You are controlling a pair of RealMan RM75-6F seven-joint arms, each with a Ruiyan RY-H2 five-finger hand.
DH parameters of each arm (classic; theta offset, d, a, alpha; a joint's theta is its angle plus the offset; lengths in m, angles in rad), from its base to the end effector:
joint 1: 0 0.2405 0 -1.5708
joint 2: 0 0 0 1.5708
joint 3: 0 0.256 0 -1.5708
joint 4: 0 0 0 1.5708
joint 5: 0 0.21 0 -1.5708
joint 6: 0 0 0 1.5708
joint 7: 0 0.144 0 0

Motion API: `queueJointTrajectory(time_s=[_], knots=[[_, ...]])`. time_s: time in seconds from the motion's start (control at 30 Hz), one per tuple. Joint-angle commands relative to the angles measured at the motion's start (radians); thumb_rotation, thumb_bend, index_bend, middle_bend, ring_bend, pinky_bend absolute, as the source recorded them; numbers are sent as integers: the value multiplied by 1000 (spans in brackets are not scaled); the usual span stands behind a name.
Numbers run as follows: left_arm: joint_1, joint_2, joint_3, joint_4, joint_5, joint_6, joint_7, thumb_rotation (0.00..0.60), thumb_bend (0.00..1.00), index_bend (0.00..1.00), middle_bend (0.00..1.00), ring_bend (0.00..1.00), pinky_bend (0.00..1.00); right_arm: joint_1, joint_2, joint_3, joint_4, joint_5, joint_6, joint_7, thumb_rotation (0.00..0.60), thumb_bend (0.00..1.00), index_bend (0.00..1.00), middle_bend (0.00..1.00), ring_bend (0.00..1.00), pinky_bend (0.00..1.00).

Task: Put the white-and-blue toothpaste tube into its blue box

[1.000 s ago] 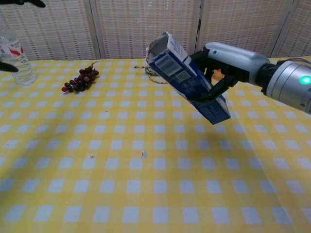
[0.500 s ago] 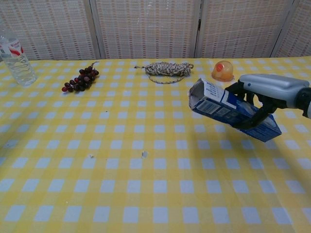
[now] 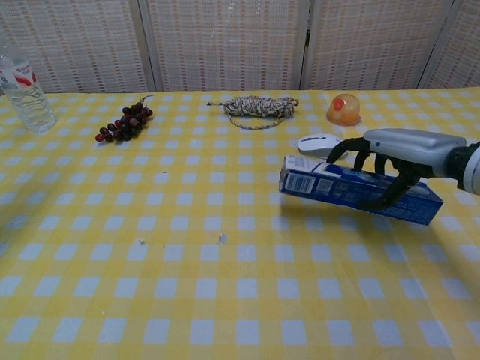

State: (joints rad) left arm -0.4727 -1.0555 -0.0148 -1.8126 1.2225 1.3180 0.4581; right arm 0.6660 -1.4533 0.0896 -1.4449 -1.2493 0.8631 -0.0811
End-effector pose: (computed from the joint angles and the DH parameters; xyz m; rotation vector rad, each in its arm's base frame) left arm -0.2361 0.2721 0.1443 -1.6293 -0.6680 -0.6913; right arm -0.2026 -0.3244 -0.0054 1.9281 -1.1146 0.8513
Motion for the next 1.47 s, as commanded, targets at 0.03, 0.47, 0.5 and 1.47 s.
queueJointTrajectory(time_s=[0.03,0.47,0.5,1.47], knots=[[3,5,-5,-5,-6,-10,3,600,140,0,0,0,0,1,9,7,-11,3,-6,17,600,313,2,0,119,279],[74,60,27,-18,116,47,-27,600,153,0,0,0,0,-115,191,-17,-183,-29,194,-99,600,313,0,0,0,14],[89,62,37,-11,130,60,-29,600,153,0,0,0,0,-140,208,-28,-202,-12,231,-157,600,313,0,0,0,4],[356,-81,70,206,263,253,-352,600,157,26,0,0,0,-525,326,-157,-248,-229,657,-133,600,313,0,0,0,0]])
